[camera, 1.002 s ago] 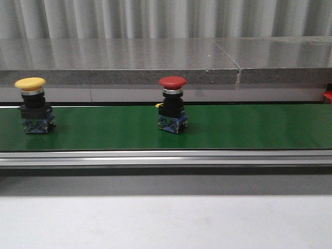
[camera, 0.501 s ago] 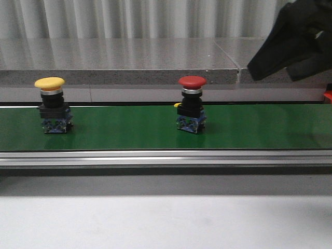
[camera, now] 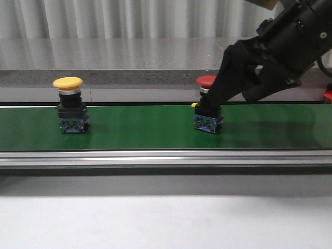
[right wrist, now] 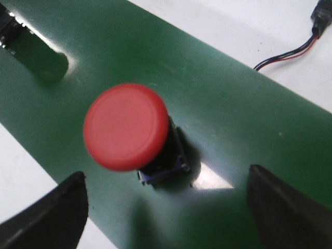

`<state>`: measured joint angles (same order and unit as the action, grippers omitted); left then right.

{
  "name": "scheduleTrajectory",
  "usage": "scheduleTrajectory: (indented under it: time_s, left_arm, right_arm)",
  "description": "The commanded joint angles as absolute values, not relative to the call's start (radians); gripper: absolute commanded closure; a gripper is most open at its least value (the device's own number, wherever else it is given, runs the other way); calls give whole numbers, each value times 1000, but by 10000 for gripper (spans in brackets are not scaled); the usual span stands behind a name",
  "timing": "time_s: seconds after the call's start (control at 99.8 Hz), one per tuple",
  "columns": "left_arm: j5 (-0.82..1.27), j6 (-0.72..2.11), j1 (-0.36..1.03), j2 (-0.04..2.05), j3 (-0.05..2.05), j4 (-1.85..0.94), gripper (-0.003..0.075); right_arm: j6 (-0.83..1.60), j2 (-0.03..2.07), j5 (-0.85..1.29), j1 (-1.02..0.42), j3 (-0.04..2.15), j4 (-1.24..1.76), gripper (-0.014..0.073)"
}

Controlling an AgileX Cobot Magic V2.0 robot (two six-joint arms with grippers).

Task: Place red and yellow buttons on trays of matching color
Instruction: 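Lower the right gripper onto the red button on the belt and grasp it, then lift the red button into the red tray and open the right gripper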

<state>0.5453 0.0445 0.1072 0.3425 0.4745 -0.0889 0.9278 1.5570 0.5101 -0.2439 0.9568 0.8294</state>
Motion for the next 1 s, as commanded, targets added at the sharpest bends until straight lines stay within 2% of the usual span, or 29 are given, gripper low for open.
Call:
scheduleTrajectory:
  time_s: [0.0,0.271,0.321,0.391,0.511,0.561,0.782,0.992]
  left_arm:
    - [476,44,113,347,501,-98,741]
    - [476,44,113,347,501,-98,741]
    - [476,44,113,347,501,-98,741]
    - [476,44,113,347,501,-98,741]
    - [476,44,113,347,501,-98,741]
    - [476,44,113,347,501,-98,741]
    - [476,44,113,347,501,-98,741]
    - [476,44,113,347,501,-98,741]
  right_arm:
    - [939,1547,494,-244,1015,864,-27]
    - [940,1582,484,-244,1052,864,-25]
    - [940,1582,479,-244,1056,864,-2]
    - [940,1582,478,-244,1056,862,99]
    - [940,1582,480,-244,1056,856,368]
    - [940,1580,487,-244,1056,856,424]
    - [917,1555,542,-202,1109,805,432]
    - [847,1515,647,6,1252,774,432]
